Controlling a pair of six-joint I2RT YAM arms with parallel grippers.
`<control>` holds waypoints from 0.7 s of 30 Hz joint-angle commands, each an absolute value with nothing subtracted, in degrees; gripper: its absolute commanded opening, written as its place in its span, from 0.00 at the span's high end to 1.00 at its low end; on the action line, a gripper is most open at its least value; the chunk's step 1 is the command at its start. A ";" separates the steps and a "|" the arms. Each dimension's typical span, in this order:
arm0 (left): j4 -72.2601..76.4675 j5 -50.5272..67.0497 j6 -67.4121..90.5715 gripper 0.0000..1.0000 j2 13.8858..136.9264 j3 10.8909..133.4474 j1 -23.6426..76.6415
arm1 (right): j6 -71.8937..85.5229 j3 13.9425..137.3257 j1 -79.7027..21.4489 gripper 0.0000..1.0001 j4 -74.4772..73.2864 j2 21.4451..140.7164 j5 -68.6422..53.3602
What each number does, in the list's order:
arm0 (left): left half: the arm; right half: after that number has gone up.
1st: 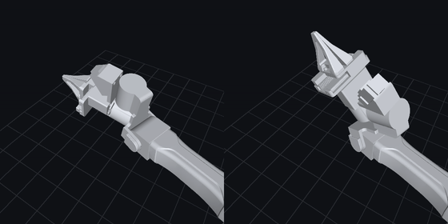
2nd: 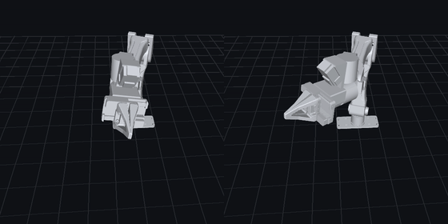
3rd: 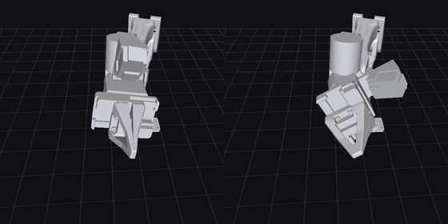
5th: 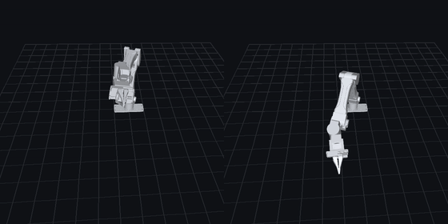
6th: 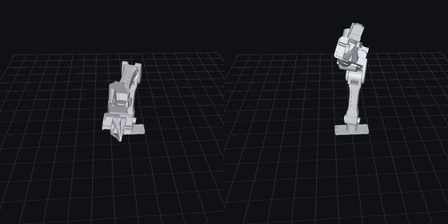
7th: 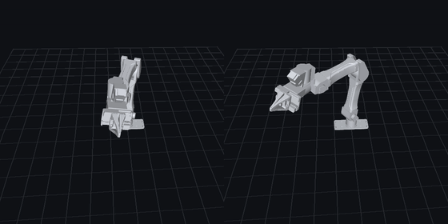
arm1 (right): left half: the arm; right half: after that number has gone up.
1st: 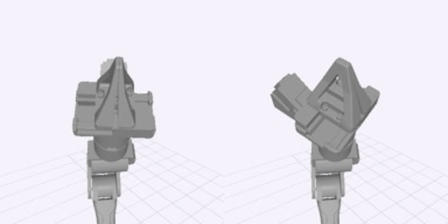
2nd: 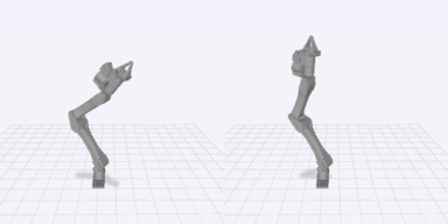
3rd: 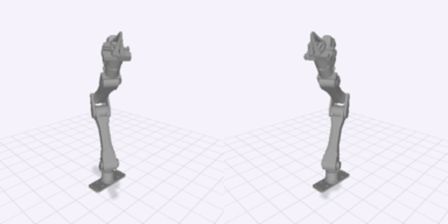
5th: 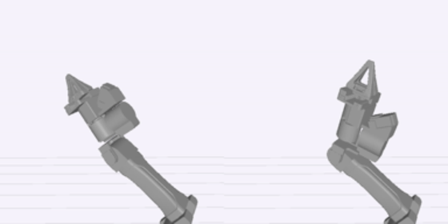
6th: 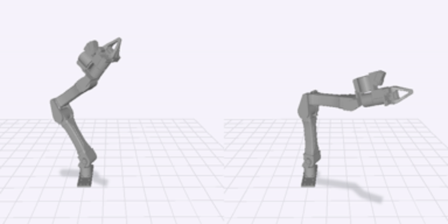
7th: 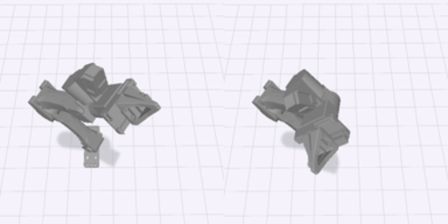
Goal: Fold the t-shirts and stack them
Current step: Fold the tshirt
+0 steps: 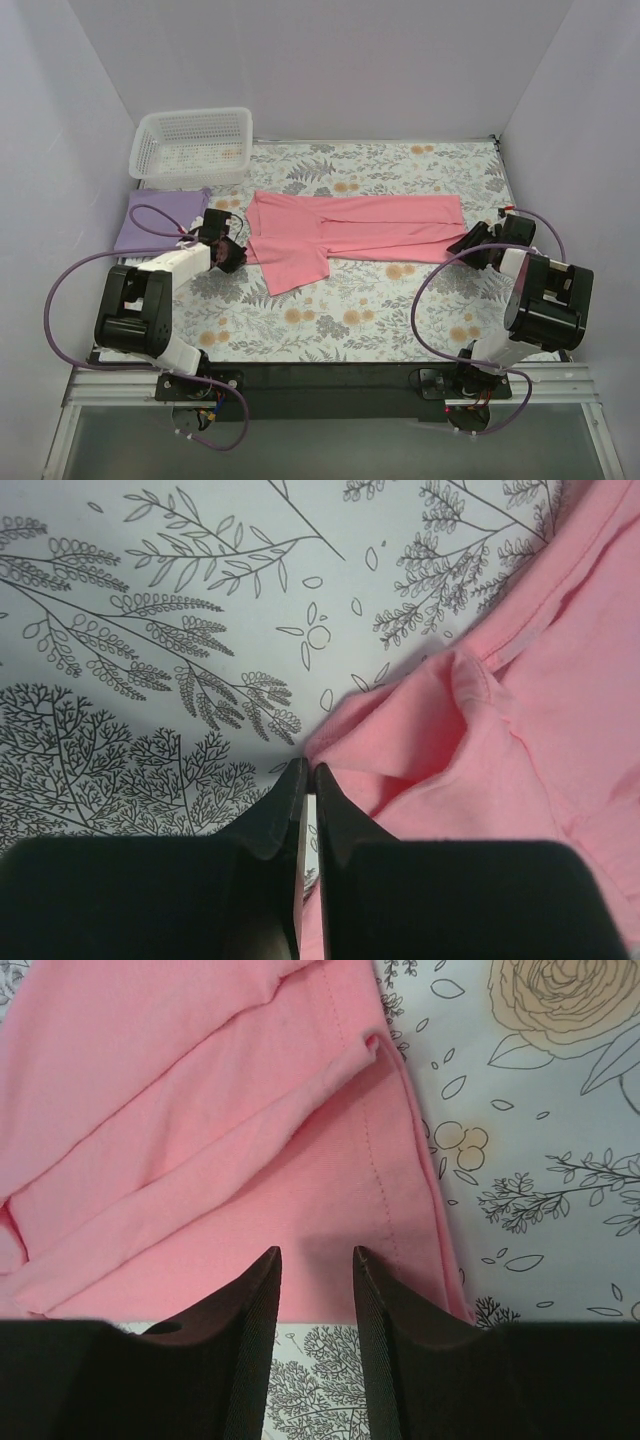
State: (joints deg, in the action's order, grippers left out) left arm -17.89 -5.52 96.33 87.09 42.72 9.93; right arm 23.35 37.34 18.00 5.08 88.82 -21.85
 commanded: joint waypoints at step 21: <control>-33.22 -16.27 93.69 0.80 66.12 37.79 10.02 | 18.64 31.46 22.33 0.57 -7.03 73.05 -18.45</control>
State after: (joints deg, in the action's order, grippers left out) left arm -30.35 -14.17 95.35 71.02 38.20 10.24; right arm 21.12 31.59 22.48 -4.45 76.73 -18.63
